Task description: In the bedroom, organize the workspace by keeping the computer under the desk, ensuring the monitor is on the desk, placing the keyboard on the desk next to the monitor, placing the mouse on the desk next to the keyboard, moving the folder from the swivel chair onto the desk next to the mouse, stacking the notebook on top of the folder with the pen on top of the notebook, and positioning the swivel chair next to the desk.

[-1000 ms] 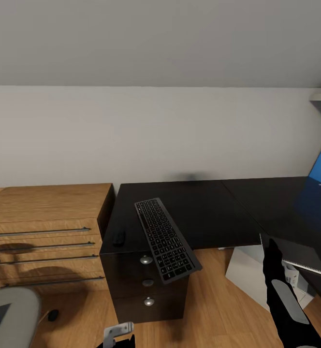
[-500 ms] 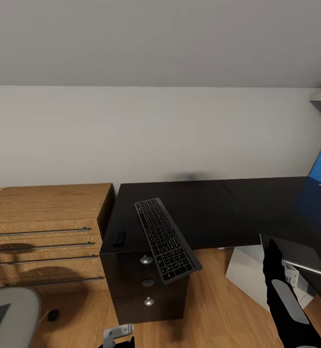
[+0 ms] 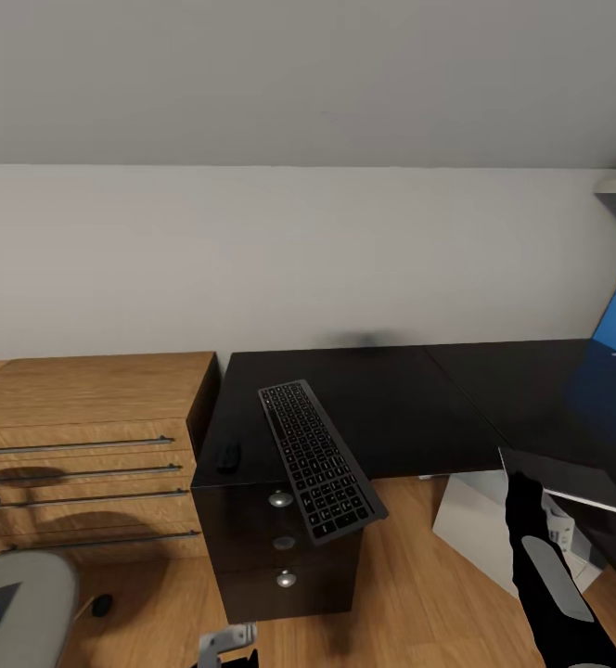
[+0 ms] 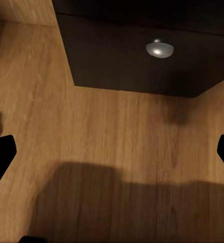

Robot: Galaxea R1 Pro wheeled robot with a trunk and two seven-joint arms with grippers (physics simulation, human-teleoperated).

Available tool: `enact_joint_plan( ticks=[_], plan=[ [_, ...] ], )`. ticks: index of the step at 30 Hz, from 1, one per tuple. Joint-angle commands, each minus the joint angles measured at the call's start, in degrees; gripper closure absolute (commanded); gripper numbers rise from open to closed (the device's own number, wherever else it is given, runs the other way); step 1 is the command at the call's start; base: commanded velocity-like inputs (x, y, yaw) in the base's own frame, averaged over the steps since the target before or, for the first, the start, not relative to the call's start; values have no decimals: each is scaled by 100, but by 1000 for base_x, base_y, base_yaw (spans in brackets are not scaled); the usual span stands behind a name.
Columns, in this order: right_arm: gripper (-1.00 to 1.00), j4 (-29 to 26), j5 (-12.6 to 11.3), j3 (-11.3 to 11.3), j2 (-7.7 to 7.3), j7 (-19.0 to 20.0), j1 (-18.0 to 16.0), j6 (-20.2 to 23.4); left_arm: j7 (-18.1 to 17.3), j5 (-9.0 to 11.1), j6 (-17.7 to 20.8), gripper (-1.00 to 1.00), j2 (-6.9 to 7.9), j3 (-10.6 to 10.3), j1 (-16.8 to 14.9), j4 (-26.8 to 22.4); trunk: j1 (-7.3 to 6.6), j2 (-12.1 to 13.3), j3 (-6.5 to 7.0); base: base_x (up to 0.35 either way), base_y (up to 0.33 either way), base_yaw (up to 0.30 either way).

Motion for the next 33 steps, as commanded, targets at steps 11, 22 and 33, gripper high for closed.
enact_joint_plan(
  ticks=[11, 22, 33],
  plan=[
    [100, -3, -103, 7, -8, 14, -1, -17, 38, 24, 7, -100, -4, -14, -2, 80, 0, -2, -5, 0, 0, 0],
    [100, -8, -102, 19, -8, 33, -1, -15, 38, 24, 8, -100, -7, -14, -2, 88, -176, 319, 139, 0, 0, 0],
    [100, -12, -102, 26, 0, 50, -1, -16, 38, 25, 14, -100, -11, -21, -2, 157, -395, 720, 318, 0, 0, 0]
  ],
)
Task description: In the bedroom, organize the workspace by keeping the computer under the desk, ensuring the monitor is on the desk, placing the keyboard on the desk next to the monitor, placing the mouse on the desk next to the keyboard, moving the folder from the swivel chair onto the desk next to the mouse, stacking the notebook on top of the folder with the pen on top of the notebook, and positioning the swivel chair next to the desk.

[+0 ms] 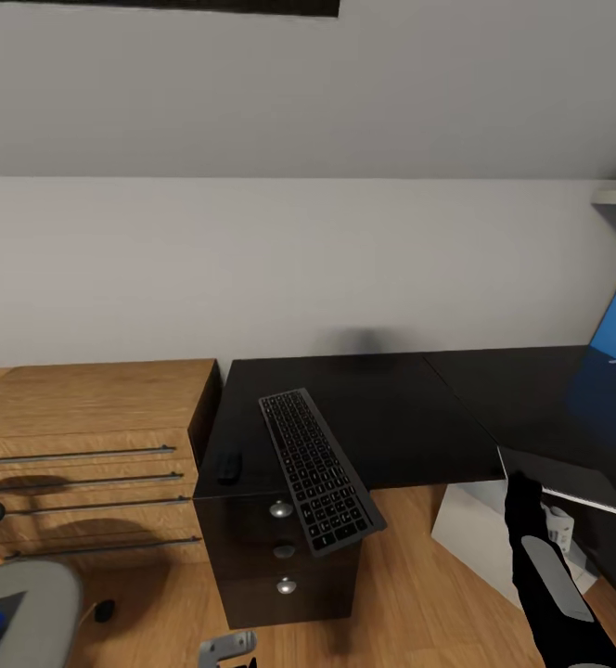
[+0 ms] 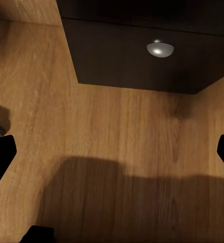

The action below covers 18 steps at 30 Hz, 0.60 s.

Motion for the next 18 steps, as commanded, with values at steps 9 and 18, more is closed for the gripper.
enact_joint_plan(
  ticks=[9, 18],
  plan=[
    [100, -8, -78, 26, 6, 56, -2, -22, 40, 35, 15, -100, 9, -13, -2, 1, 0, -3, -4, 0, 0, 0],
    [100, -16, -88, 47, 16, 295, 0, -7, 64, 32, 8, -100, 12, -8, -2, 2, 0, -3, -4, 0, 0, 0]
  ],
)
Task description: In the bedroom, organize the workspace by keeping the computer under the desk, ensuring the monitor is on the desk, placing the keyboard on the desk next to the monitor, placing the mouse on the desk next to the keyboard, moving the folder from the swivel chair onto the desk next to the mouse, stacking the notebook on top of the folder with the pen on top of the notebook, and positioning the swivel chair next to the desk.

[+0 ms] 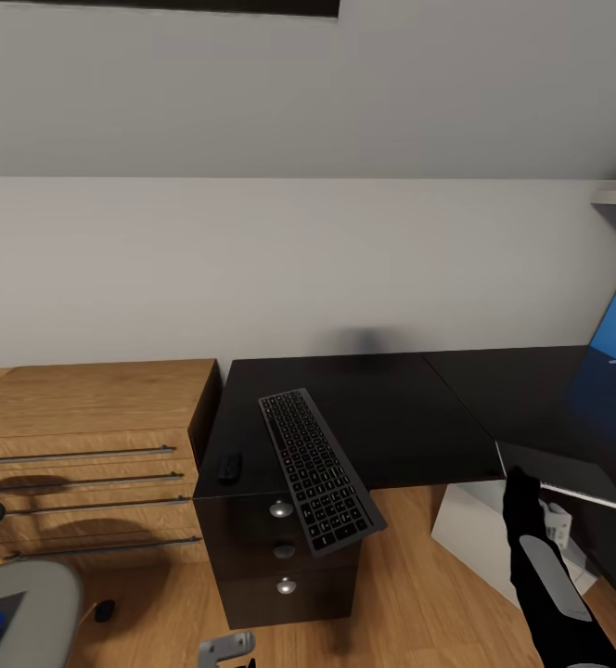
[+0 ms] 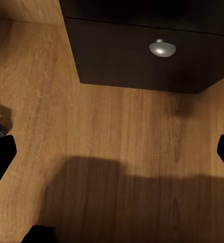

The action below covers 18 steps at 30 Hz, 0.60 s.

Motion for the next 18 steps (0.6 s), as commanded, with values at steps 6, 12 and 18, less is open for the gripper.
enact_joint_plan(
  ticks=[6, 12, 18],
  plan=[
    [100, -22, -67, 232, -3, 61, -4, 7, 42, 23, 14, -100, -3, -10, -2, 148, 0, -3, -4, 0, 0, 0],
    [100, -104, -67, 355, -2, 61, -4, 9, 35, 17, 14, -100, -11, -8, -2, 213, 0, -3, -4, -38, 0, 0],
    [100, -121, -67, 404, -1, 62, -4, 3, 33, 16, 14, -100, -17, -15, -2, 224, 0, -3, -4, -251, 0, 0]
  ],
)
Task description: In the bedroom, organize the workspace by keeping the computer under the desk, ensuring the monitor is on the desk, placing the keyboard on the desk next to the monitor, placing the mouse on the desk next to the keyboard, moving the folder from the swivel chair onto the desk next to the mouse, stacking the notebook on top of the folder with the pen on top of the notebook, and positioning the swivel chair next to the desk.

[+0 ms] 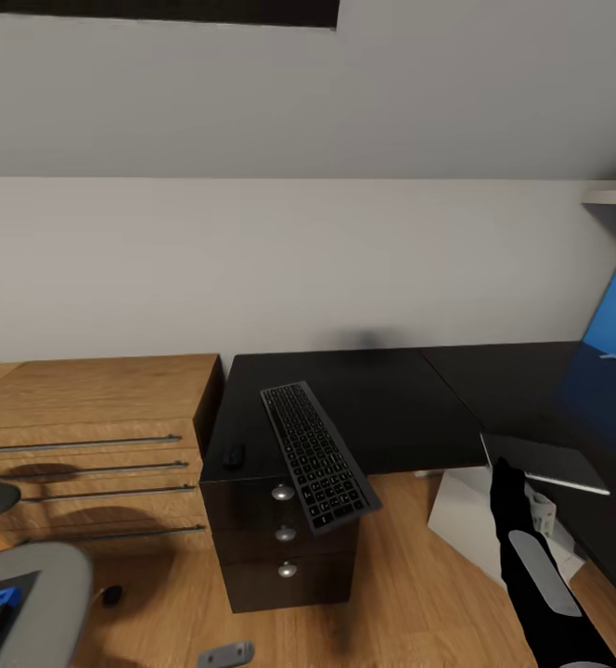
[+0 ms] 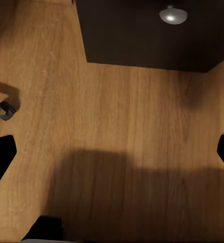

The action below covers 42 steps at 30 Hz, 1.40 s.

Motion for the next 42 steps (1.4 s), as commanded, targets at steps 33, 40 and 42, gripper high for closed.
enact_joint_plan(
  ticks=[33, 40, 42],
  plan=[
    [100, 0, -51, 301, 165, -14, -1, -53, 47, 40, 15, -100, 1, -12, -2, 34, -3, -3, 117, -22, 0, 0],
    [100, 0, -47, 417, 181, -4, -1, -40, 48, 42, 15, -100, 8, -6, -2, 34, -3, -3, 157, 0, 0, 0],
    [100, 0, -45, 513, 182, 4, -2, -40, 48, 42, 15, -100, 9, -5, -2, 34, -3, -3, 162, 0, 0, 0]
  ],
)
